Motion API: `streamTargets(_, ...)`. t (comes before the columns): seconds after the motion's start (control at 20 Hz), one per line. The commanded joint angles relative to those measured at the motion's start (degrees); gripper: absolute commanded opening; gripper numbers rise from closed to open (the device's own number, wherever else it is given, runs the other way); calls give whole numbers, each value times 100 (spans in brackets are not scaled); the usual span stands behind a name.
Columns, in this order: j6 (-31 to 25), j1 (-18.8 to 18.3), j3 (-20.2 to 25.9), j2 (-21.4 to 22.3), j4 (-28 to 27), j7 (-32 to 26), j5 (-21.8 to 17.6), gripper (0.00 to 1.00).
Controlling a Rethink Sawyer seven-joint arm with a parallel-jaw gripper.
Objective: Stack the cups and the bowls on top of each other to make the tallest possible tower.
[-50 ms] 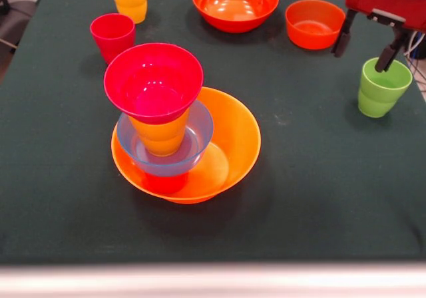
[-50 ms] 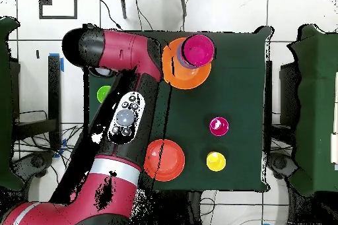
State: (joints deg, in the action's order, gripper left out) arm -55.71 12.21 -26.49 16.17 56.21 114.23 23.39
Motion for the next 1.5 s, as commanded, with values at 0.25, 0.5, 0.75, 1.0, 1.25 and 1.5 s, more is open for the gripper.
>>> streamTargets(0.25,187,94,613,-231,627,411,-403,100)
streamTargets(0.5,103,176,591,-248,643,547,-373,100)
streamTargets(0.75,101,220,604,-291,607,625,-332,100)
streamTargets(1.0,121,258,596,-380,516,722,-292,100)
streamTargets(1.25,101,301,562,-445,432,813,-264,100)
streamTargets(1.5,223,253,582,-535,389,681,-300,100)
